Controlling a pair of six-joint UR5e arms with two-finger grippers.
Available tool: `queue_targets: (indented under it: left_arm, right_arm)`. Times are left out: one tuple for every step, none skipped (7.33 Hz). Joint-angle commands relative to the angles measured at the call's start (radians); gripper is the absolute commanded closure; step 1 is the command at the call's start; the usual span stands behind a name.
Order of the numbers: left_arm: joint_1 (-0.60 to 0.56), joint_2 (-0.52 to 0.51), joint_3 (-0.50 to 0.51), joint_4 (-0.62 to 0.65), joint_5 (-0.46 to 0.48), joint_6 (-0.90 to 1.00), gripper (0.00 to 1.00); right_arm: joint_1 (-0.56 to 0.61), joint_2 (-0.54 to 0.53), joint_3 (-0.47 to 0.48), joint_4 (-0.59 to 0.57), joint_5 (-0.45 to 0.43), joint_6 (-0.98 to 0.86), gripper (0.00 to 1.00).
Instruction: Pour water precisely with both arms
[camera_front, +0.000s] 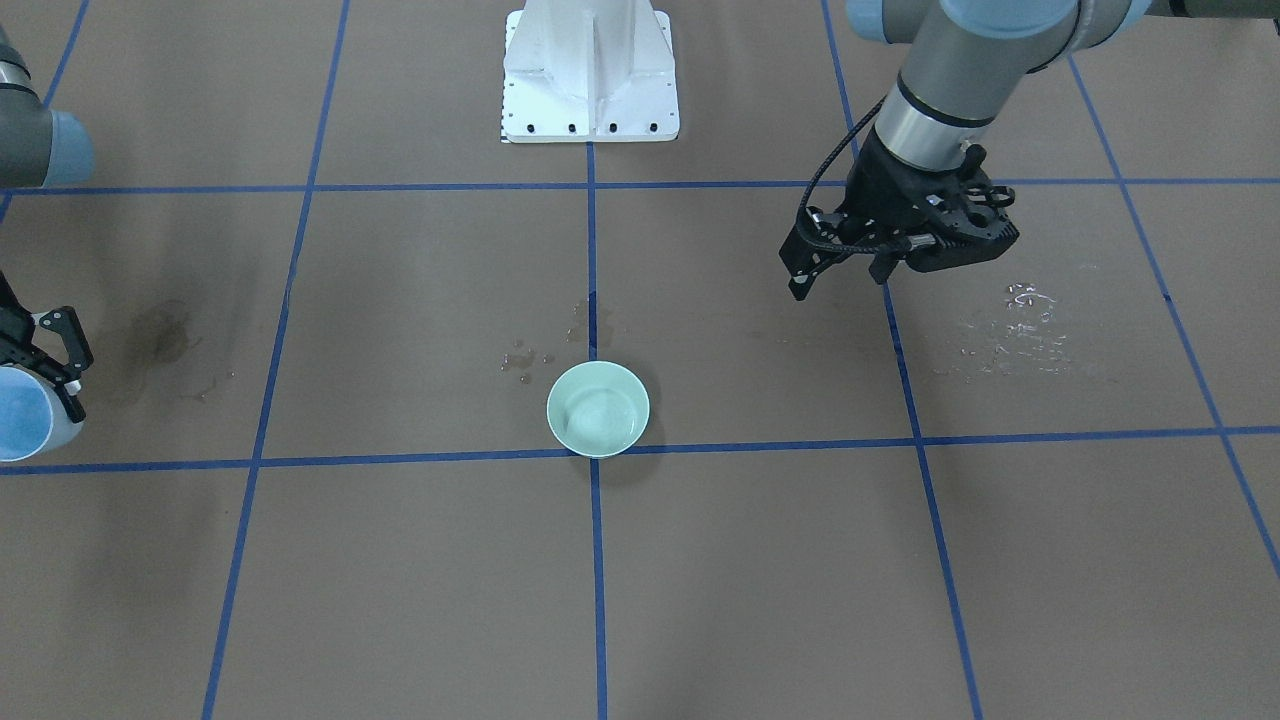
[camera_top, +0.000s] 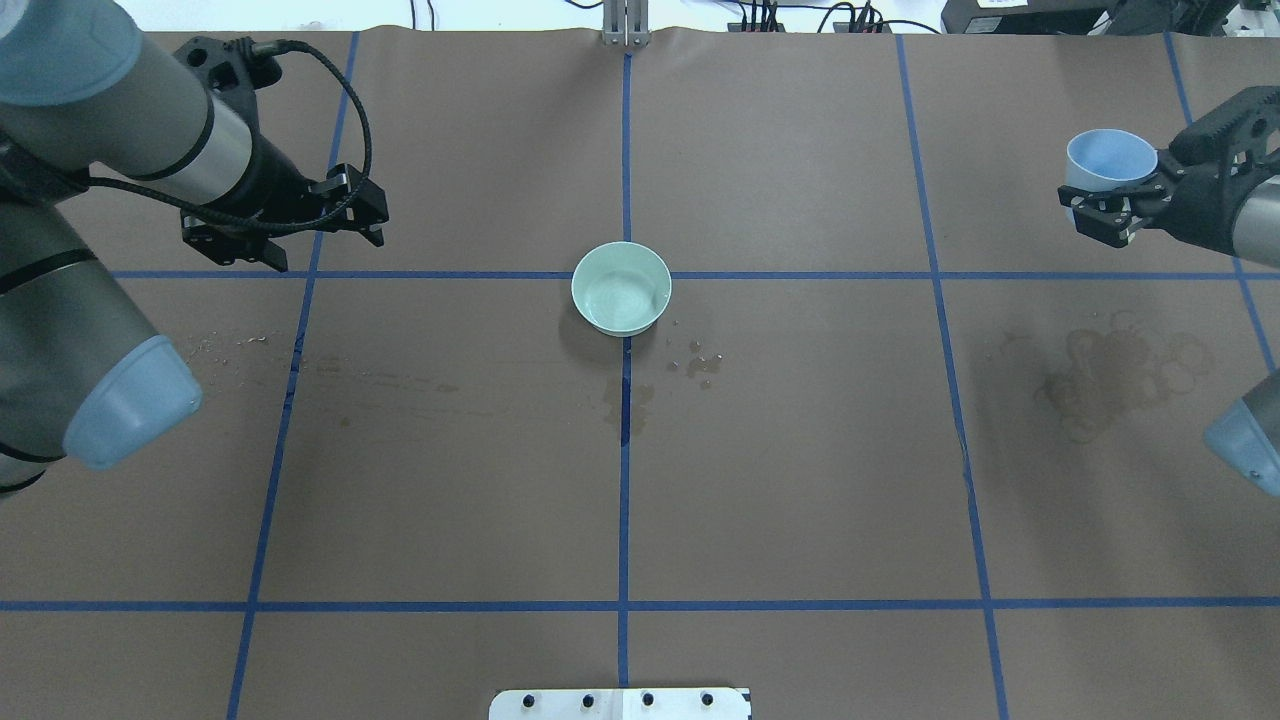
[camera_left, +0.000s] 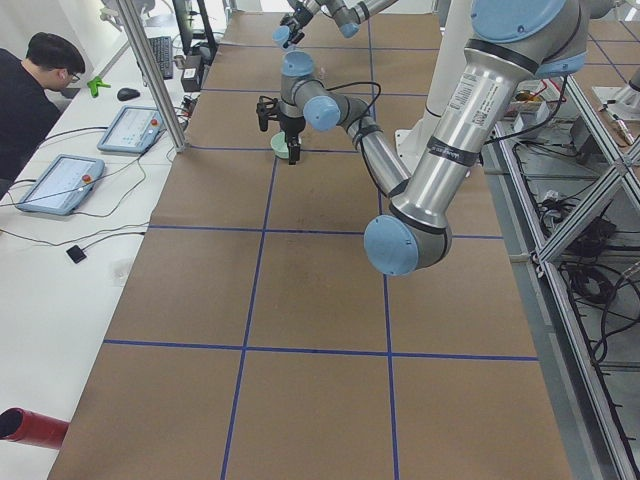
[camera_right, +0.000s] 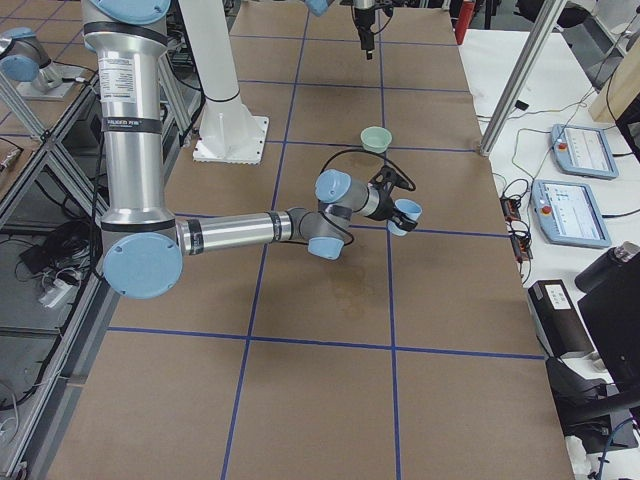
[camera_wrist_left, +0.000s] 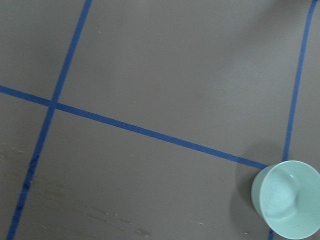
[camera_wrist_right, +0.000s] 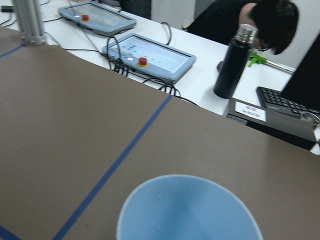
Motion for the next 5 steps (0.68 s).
queue_targets:
  left_arm:
    - [-0.021, 0.076, -0.051, -0.001, 0.0, 0.066, 0.0]
    - [-0.038, 0.107, -0.065, -0.001, 0.0, 0.123, 0.0]
    - [-0.067, 0.13, -0.08, -0.001, -0.006, 0.154, 0.0]
    - [-0.107, 0.159, -0.097, 0.001, -0.012, 0.21, 0.0]
    - [-0.117, 0.179, -0.099, -0.001, -0.012, 0.238, 0.0]
  right_arm:
    - [-0.046, 0.033, 0.158, -0.251, 0.054, -0.064, 1.0]
    - [-0.086, 0.08, 0.168, -0.307, 0.053, -0.065, 1.0]
    - [-0.163, 0.118, 0.168, -0.327, 0.01, -0.06, 1.0]
    - [-0.191, 0.187, 0.174, -0.424, -0.011, -0.055, 1.0]
    - [-0.232, 0.238, 0.187, -0.486, -0.036, -0.048, 1.0]
